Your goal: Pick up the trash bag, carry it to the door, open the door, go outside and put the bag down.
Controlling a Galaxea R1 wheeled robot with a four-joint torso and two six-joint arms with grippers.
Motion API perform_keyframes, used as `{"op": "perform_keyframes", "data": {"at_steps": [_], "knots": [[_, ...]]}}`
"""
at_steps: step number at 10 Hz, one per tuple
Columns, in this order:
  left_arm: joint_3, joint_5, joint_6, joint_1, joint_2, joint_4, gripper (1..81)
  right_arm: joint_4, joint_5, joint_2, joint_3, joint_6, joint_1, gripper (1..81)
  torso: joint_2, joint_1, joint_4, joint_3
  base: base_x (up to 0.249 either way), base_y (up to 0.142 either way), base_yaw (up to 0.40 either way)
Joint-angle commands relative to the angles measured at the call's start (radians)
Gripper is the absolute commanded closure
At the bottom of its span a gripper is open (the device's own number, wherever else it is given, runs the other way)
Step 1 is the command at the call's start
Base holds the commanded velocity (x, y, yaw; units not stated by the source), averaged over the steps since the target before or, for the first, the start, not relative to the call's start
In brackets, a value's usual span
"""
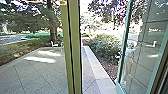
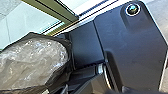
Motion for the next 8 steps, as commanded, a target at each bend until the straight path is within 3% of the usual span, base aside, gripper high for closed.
{"op": "perform_keyframes", "data": {"at_steps": [1,8], "knots": [[-0.001,0.051,0.004,-0.054,-0.002,0.007,81.1,-0.005,-0.048,0.007,0.009,-0.005,0.064,1.0,0.0,0.0,0.0,0.0,0.0,0.0,0.0],[-0.003,0.05,0.004,-0.054,0.0,0.009,81.1,-0.005,-0.048,0.007,0.009,-0.005,0.063,1.0,0.0,0.0,0.0,0.0,0.0,0.0,0.0]]}}
